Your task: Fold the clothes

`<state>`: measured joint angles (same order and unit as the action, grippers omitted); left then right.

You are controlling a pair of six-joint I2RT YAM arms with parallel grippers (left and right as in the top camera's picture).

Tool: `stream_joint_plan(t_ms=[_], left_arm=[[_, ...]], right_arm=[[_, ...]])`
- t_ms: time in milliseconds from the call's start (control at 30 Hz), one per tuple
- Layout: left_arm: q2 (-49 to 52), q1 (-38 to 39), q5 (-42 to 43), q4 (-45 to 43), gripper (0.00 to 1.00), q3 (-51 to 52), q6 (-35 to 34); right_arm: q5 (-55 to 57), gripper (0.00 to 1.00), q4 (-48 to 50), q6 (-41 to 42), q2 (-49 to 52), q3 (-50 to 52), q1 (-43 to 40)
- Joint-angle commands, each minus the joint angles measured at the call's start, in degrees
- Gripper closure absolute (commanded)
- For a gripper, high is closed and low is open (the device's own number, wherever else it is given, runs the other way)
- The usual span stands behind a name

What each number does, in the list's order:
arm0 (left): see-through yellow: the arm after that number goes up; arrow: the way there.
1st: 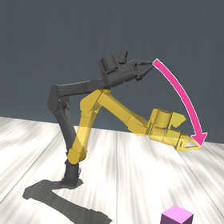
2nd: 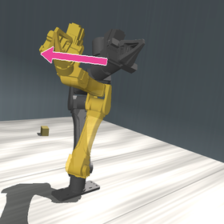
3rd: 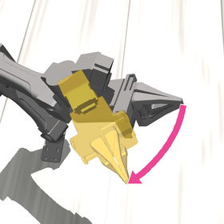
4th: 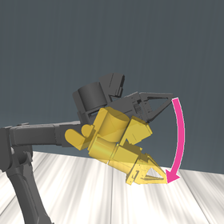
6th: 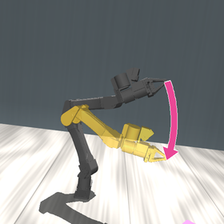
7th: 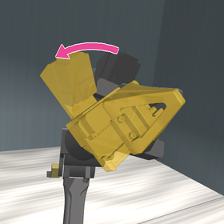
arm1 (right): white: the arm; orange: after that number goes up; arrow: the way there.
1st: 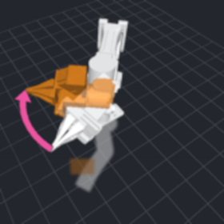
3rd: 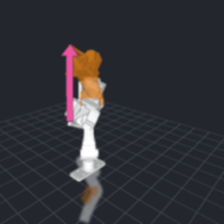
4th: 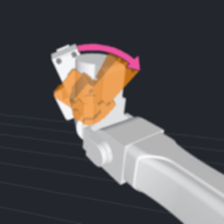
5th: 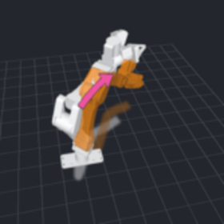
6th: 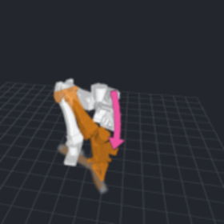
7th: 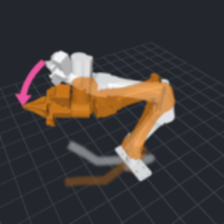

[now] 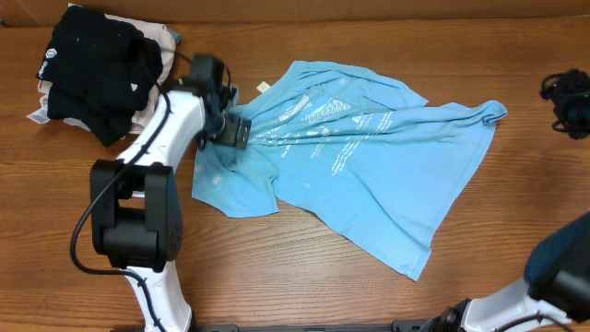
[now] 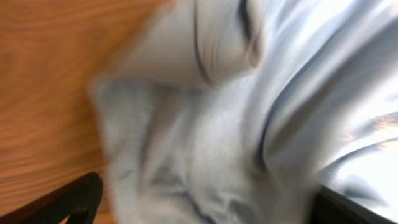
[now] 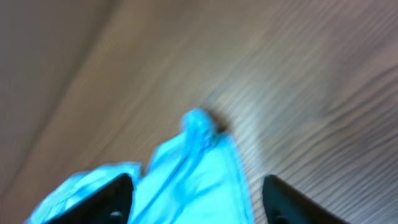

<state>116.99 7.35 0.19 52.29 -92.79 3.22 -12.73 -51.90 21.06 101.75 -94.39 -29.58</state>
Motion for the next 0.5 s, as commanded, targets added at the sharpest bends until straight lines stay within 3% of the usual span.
stream_joint_plan(t_ms=[0, 233, 467], left_arm=[[-5.05, -0.17, 0.72, 5.14, 0.0, -10.1, -1.11], [-10.78, -0.17, 2.36, 21.55, 0.0, -23.41, -2.16], [-15.87, -0.02, 4.52, 30.16, 0.0, -25.22, -2.16]], right_arm=[[-6.58, 0.22, -1.99, 0.17, -9.62, -2.1, 0.87], [-13.31, 0.18, -16.48, -3.32, -20.81, -2.08, 1.44], [-12.87, 0.18, -32.74, -9.07, -26.14, -1.57, 3.32]])
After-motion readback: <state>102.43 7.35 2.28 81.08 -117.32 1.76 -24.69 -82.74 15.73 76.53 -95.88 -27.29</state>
